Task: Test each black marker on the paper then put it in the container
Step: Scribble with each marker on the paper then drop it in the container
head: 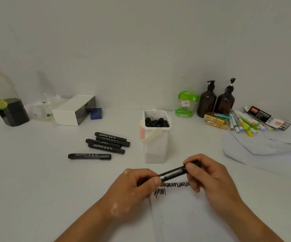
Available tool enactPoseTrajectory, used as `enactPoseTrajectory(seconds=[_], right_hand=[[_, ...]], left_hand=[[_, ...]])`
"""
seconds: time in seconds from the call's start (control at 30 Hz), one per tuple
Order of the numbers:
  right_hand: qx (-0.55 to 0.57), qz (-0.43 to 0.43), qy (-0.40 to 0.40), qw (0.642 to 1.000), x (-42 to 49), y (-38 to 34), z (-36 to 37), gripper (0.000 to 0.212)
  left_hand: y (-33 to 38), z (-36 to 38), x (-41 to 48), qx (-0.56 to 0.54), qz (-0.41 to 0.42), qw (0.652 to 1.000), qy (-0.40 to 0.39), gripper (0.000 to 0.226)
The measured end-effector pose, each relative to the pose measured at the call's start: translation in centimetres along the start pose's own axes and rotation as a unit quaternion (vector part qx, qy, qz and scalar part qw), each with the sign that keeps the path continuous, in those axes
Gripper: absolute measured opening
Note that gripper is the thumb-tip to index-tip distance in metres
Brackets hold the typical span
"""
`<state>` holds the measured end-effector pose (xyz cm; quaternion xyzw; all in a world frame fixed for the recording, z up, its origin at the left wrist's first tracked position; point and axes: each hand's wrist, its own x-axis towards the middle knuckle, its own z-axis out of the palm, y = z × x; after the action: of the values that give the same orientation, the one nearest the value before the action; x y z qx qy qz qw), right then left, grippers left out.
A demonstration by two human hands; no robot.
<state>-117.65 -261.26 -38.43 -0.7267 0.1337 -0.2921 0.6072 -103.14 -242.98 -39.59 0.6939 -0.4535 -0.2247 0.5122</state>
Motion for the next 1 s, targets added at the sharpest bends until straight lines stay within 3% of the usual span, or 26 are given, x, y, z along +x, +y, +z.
enactPoseTrajectory(seconds=[0.23,0.37,0.57,0.7,1.0], right_hand=[[0.086,-0.016,0.141,0.986,1.2,-1.6,-2.5,0.027],[0.045,-0.084,0.182,0.979,3.0,-6.5,-3.6,0.026],[-0.219,-0.180,0.139,0.949,8.7,-14.1,-2.1,0.006],[-0.420,-0.199,0.086,0.881,12.6,-15.6,0.1,0.005],[-0.569,-0.157,-0.012,0.807,18.7,-12.7,3.0,0.009]], left_hand=[[-1.4,-1.2,0.7,-0.092,-0.023,0.991,0.097,0.027],[-2.2,-1.8,1.2,-0.167,-0.040,0.970,0.172,0.033],[-3.2,-2.0,1.7,-0.210,-0.038,0.957,0.197,0.031],[-3.7,-2.2,1.9,-0.208,-0.035,0.958,0.196,0.033],[-4.2,-2.2,2.3,-0.210,-0.041,0.957,0.195,0.033]])
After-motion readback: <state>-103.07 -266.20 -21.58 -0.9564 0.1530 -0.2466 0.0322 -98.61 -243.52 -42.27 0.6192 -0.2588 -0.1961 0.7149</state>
